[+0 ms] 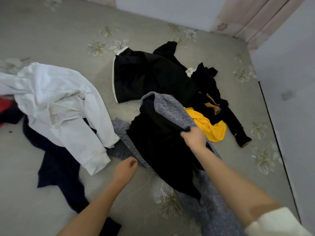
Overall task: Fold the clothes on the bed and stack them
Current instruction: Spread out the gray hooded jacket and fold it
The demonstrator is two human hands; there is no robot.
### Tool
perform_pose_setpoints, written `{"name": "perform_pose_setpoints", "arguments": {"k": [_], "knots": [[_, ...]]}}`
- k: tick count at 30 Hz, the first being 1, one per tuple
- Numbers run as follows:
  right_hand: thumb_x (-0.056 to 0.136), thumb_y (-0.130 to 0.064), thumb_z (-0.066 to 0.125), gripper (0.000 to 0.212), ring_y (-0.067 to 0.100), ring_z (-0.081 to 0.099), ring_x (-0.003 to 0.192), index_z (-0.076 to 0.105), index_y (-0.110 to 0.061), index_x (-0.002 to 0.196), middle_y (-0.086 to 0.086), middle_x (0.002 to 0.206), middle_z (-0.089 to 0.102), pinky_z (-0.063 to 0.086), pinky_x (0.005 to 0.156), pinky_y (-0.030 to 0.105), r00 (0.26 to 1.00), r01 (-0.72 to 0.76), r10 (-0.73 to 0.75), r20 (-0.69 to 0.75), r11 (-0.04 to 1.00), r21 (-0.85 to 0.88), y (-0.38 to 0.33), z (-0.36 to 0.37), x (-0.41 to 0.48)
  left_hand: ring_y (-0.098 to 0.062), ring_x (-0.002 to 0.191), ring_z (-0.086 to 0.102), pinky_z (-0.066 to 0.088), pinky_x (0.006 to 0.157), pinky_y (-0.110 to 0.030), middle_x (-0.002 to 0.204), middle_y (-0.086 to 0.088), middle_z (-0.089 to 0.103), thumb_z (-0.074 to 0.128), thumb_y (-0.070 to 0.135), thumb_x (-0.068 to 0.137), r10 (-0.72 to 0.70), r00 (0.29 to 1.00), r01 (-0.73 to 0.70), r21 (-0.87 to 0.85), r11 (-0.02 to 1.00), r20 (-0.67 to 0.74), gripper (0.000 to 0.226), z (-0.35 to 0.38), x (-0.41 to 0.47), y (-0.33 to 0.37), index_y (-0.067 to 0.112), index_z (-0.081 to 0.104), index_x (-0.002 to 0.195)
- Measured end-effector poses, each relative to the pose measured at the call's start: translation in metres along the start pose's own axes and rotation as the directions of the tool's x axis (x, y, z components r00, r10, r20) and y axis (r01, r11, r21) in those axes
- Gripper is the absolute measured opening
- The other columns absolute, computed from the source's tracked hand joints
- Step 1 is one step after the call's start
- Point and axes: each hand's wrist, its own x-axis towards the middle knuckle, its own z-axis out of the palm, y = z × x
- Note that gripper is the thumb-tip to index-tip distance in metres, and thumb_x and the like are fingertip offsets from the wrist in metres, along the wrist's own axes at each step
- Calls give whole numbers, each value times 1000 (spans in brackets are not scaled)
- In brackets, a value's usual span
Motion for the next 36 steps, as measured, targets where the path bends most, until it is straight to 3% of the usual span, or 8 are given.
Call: {"name": "perform_pose_setpoints", "arguments": {"k": [4, 10, 18, 24, 27, 29, 33, 36], "knots": [[75, -13, 63, 41, 15, 37, 53, 33, -17, 48, -2, 50, 32, 25, 49, 26, 907, 420, -399, -130, 869, 263, -159, -61, -28, -18, 72, 51, 34, 58, -29, 82, -2, 57, 47, 20, 95, 1, 998, -1, 4, 1000, -65, 13, -10, -4, 2, 15, 59, 96], [82, -21, 67, 24, 12, 46, 63, 47, -10, 74, 6, 72, 47, 37, 55, 22, 693, 681, -696, -191, 544, 490, -233, -122, -70, -7, 52, 41, 30, 50, -22, 58, 4, 45, 46, 18, 95, -48, 993, 42, -68, 997, -104, 28, 7, -13, -5, 24, 49, 68], [84, -18, 64, 41, 19, 37, 57, 39, -13, 52, 8, 57, 35, 28, 64, 30, 897, 347, -381, 225, 921, 175, -69, -27, 38, -9, 55, 40, 29, 52, -23, 61, 3, 44, 44, 20, 96, -104, 986, 103, -15, 995, -127, 31, 48, -7, 14, 20, 44, 65], [87, -25, 62, 45, 17, 28, 47, 33, -14, 55, 4, 53, 29, 21, 53, 28, 915, 301, -263, 306, 950, -82, 24, 10, 91, -17, 66, 46, 32, 59, -28, 71, -2, 49, 43, 23, 95, -96, 991, 99, 35, 994, -94, 23, 69, 35, 42, 8, 52, 80], [88, -31, 61, 23, 24, 58, 78, 61, -9, 95, 14, 91, 60, 41, 66, 32, 925, 285, -215, 313, 938, -198, 48, 26, 113, -20, 85, 53, 40, 69, -30, 86, -4, 56, 46, 23, 93, -42, 992, 57, 122, 991, -123, 22, 77, 67, 54, 7, 61, 89], [87, -35, 62, 47, 28, 55, 110, 53, -11, 126, 12, 126, 54, 47, 89, 38, 915, 296, -191, 355, 916, -271, 62, 40, 124, -25, 111, 48, 41, 86, -34, 112, -7, 56, 46, 27, 93, 0, 996, 23, 245, 969, -91, 27, 82, 88, 60, 9, 59, 109], [84, -41, 64, 64, 30, 40, 128, 39, -18, 138, 9, 142, 39, 36, 105, 49, 859, 359, -174, 481, 875, -325, 84, 59, 130, -23, 143, 9, 14, 114, -46, 153, -1, 19, 47, 42, 91, -27, 990, -48, 517, 855, 137, 65, 84, 117, 69, 19, 20, 145], [86, -41, 61, 66, 30, 32, 133, 33, -20, 141, 7, 145, 34, 31, 108, 51, 831, 401, -169, 529, 842, -361, 94, 64, 118, -25, 141, 19, 3, 113, -53, 146, -5, 35, 50, 43, 89, -137, 966, -45, 663, 747, 221, 67, 84, 128, 60, 19, 21, 144]]}}
